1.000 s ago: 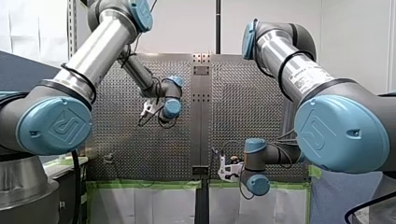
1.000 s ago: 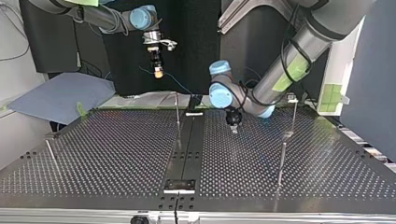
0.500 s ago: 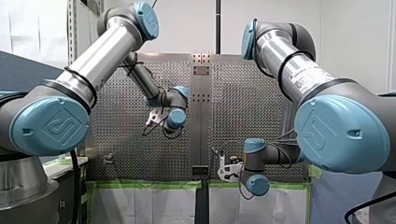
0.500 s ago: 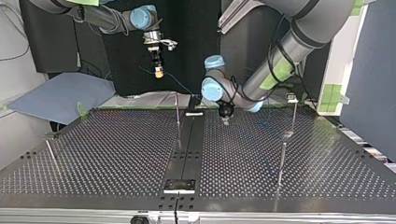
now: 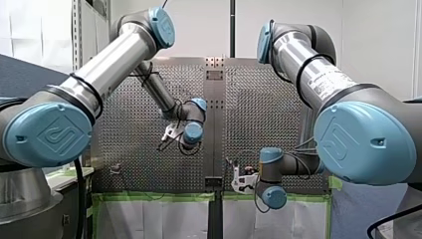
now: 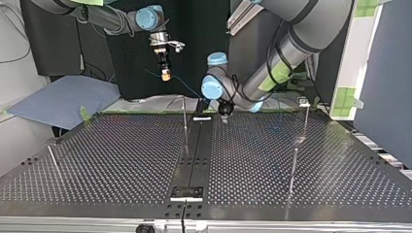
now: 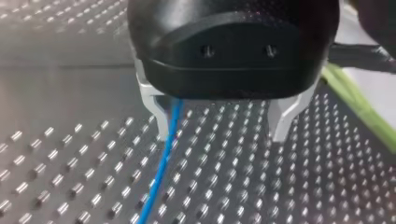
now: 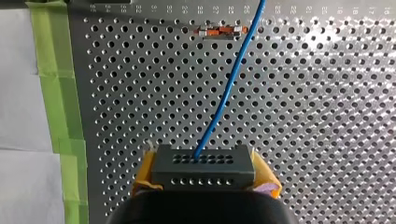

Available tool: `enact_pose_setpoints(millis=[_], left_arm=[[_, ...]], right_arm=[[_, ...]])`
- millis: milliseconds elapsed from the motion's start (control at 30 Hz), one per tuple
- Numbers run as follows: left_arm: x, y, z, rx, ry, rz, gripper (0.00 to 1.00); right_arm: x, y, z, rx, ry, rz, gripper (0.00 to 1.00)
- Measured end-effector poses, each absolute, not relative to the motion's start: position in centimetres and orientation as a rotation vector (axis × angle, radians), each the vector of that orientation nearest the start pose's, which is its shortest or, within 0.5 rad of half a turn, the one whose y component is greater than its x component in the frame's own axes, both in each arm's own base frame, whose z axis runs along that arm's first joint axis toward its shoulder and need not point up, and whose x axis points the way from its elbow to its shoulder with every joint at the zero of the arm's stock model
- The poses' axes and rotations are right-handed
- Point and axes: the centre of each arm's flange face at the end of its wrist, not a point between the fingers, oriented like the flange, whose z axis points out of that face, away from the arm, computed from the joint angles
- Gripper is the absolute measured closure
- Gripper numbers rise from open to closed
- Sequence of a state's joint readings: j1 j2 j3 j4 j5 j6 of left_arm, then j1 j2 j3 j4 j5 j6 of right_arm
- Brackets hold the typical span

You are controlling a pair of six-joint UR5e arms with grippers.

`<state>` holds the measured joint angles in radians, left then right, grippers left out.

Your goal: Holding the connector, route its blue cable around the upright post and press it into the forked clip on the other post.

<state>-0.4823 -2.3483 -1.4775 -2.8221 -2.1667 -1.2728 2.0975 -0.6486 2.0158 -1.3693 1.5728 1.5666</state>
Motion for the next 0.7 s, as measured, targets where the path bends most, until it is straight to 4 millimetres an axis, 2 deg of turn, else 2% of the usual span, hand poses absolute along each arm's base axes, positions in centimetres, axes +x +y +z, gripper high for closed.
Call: enact_pose_setpoints(millis=[300, 700], left_arm=[[52.1, -38.4, 4.9, 0.391, 1.891, 0.433, 0.00], [50.8, -40.3, 3.9, 0.420, 1.889, 0.382, 0.00]], right_arm=[[37.7, -38.0, -6.4, 1.584, -0.903, 1.589, 1.00], [37.8, -37.9, -6.4, 1.585, -0.898, 1.594, 1.00]])
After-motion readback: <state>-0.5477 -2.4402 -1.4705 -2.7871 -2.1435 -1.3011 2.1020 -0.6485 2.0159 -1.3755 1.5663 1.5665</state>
